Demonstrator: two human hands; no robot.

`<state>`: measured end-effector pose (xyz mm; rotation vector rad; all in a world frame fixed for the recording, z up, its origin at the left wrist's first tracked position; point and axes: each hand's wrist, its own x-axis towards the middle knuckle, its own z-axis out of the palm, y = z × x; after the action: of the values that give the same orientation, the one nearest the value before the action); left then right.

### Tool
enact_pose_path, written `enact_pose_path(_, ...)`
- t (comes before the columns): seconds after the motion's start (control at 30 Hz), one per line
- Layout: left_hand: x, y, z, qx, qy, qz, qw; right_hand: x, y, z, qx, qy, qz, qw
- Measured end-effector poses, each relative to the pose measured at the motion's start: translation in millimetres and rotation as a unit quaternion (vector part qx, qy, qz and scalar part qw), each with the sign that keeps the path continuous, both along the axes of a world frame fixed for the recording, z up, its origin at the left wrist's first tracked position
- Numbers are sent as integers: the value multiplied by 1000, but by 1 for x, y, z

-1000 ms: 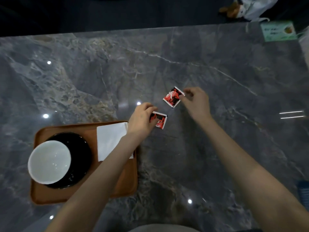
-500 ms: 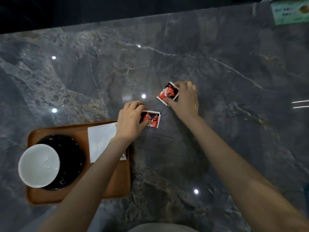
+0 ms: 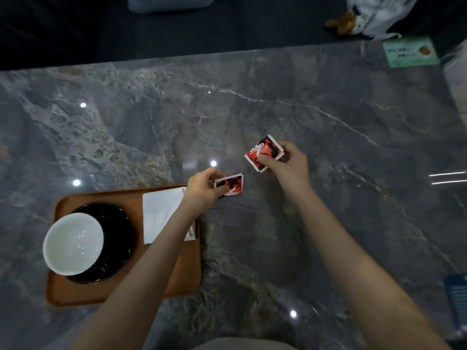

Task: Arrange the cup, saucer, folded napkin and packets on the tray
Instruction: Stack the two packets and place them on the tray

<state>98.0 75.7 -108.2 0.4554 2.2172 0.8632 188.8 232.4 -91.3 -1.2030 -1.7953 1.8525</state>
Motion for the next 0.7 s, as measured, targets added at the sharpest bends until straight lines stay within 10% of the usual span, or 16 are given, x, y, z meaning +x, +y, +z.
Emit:
enact_pose_path(0.27, 30, -29, 24, 212, -207, 150, 943, 29, -57, 32, -148, 75, -43, 985)
enact_pose_path(0.7, 80, -95, 32, 250, -263, 211, 908, 75, -134, 17, 76, -7, 27, 997)
